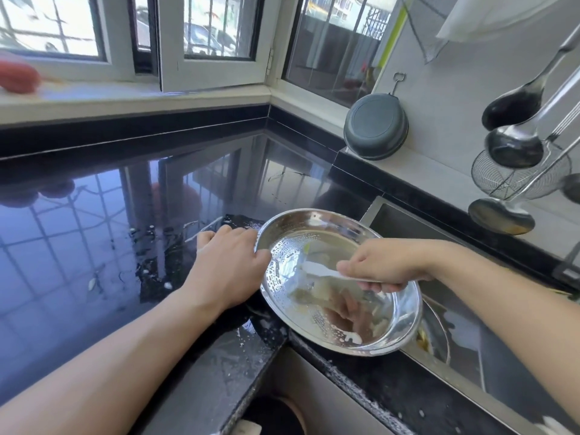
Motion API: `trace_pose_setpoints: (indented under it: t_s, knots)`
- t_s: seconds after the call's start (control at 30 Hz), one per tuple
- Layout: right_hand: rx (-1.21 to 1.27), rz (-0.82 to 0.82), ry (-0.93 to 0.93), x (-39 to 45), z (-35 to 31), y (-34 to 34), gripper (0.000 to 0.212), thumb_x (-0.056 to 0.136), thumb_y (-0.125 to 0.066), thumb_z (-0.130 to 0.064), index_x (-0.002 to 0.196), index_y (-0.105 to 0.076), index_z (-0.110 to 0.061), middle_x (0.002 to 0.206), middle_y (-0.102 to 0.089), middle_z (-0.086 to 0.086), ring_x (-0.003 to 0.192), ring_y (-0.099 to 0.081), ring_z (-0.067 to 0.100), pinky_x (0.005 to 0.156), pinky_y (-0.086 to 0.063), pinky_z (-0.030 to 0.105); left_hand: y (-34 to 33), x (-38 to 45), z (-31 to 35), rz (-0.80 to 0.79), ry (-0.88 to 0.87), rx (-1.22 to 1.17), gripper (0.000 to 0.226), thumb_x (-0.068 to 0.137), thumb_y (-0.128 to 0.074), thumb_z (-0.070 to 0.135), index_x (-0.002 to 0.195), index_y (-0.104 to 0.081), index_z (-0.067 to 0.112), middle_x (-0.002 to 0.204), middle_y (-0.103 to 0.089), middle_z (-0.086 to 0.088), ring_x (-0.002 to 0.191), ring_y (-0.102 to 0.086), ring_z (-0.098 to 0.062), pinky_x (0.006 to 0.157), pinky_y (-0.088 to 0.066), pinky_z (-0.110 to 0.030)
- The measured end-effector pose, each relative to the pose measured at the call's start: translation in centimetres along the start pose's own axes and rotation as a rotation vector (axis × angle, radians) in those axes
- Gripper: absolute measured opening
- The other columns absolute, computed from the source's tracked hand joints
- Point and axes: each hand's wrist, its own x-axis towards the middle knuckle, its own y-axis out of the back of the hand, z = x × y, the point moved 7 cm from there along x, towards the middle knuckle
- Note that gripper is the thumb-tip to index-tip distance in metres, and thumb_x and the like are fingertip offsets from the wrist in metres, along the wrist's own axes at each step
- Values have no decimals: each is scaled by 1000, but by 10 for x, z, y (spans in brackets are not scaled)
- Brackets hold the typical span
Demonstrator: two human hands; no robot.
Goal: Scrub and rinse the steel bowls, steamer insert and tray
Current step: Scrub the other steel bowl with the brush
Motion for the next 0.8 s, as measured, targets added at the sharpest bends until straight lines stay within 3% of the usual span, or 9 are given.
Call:
trace_pose_setpoints:
  t_s: [0.13,0.23,0.37,0.47,0.53,0.6,0.7,0.77,0.8]
  knots:
    - [-89,13,-131,-3,7,-7,52,102,-48,-52,65,-54,-16,64,-52,4,47,-40,17,47,-37,25,0,0,0,3,-1,-3,24,84,-29,35,74,-45,20,76,-52,5,85,-46,-18,98,-32,-43]
    - [-299,173,-167,2,1,-12,52,105,-40,-52,61,-49,-27,73,-55,2,71,-53,21,75,-51,30,1,0,1,0,0,-6,25,83,-29,36,73,-44,20,76,-52,5,85,-46,-19,98,-31,-42]
    - [-250,27,-114,-2,-13,-37,49,104,-50,-43,60,-54,-22,60,-56,-4,52,-48,13,56,-43,23,1,0,2,2,-3,2,25,82,-29,36,73,-44,20,76,-51,5,86,-45,-20,96,-30,-41]
    - [-280,176,-178,-2,-7,-11,45,104,-45,-48,72,-56,-19,79,-62,2,69,-56,15,63,-45,26,1,0,2,-6,-6,-5,26,83,-28,37,74,-45,20,76,-51,5,85,-45,-20,97,-30,-42]
    - [-220,154,-174,-4,-11,-16,52,103,-44,-52,68,-55,-16,64,-64,-3,55,-57,9,55,-45,22,2,0,2,4,-7,-1,25,83,-29,37,74,-45,20,76,-51,5,85,-45,-19,97,-30,-42]
    - [-194,-9,-156,-8,-19,-43,53,103,-48,-49,62,-54,-17,45,-54,-7,36,-45,7,43,-40,18,2,0,2,8,-5,0,25,83,-29,36,74,-45,20,76,-52,6,86,-45,-20,97,-30,-42]
    - [-266,92,-193,4,-12,-23,47,103,-46,-49,67,-54,-21,69,-59,-3,57,-50,9,61,-47,25,1,0,2,-2,-10,1,26,82,-29,36,74,-47,19,76,-52,5,86,-46,-20,97,-29,-41]
    - [-298,181,-244,5,-5,-4,46,105,-43,-45,67,-47,-22,71,-53,-1,60,-47,11,59,-44,28,2,0,2,8,-10,3,27,83,-29,36,75,-48,19,76,-52,5,86,-46,-20,96,-29,-41]
    - [-336,148,-226,5,-8,-7,44,106,-45,-40,66,-45,-23,69,-53,-1,57,-47,11,57,-44,30,2,-1,2,9,-9,4,27,83,-29,36,75,-48,19,76,-52,5,86,-46,-19,96,-29,-41]
